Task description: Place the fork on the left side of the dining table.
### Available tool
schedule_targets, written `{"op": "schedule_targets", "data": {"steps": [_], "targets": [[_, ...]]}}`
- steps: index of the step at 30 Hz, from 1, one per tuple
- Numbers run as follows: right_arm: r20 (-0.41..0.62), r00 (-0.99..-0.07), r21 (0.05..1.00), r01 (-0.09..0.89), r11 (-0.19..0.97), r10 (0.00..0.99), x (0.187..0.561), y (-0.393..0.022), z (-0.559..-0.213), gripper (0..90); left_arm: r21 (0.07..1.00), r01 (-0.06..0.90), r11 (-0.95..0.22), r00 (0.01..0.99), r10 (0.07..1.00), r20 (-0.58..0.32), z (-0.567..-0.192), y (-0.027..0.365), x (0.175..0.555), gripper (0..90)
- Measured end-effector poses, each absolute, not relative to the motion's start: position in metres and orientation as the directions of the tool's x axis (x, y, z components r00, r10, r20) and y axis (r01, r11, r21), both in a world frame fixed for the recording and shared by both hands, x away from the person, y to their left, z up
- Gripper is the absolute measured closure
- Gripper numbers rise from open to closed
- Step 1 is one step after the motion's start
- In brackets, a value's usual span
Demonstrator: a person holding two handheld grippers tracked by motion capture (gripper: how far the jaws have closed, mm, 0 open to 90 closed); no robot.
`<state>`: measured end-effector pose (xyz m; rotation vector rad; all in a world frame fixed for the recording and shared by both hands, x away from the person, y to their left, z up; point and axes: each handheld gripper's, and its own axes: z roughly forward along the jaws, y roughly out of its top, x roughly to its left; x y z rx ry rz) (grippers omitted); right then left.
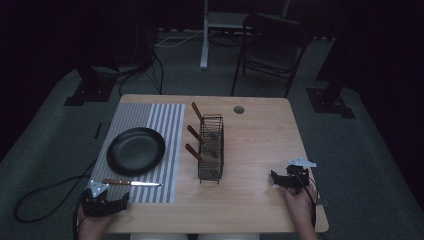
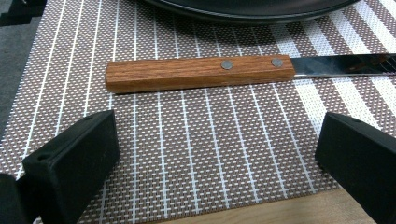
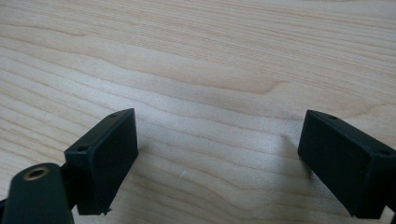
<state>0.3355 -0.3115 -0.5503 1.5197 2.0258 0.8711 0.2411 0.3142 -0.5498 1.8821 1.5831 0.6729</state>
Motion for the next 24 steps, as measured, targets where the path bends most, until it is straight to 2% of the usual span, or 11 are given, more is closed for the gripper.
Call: {"op": "schedule_targets", "data": {"steps": [21,24], "targets": [[0.012,-0.285,0.720,0.668,0.190,0.959,0.3355,-0.3115,-0.5503,11.7,0.691,0.705,-0.158,0.184,0.982,0.037,-0.5458,0.3135,0.2440,0.6],[0.011,-0.285,0.720,0.668,0.190,0.959,0.3355,-0.3116,-0.5503,11.7,0.683,0.714,-0.151,0.190,0.982,0.017,-0.5452,0.3150,0.2417,1.8]]}}
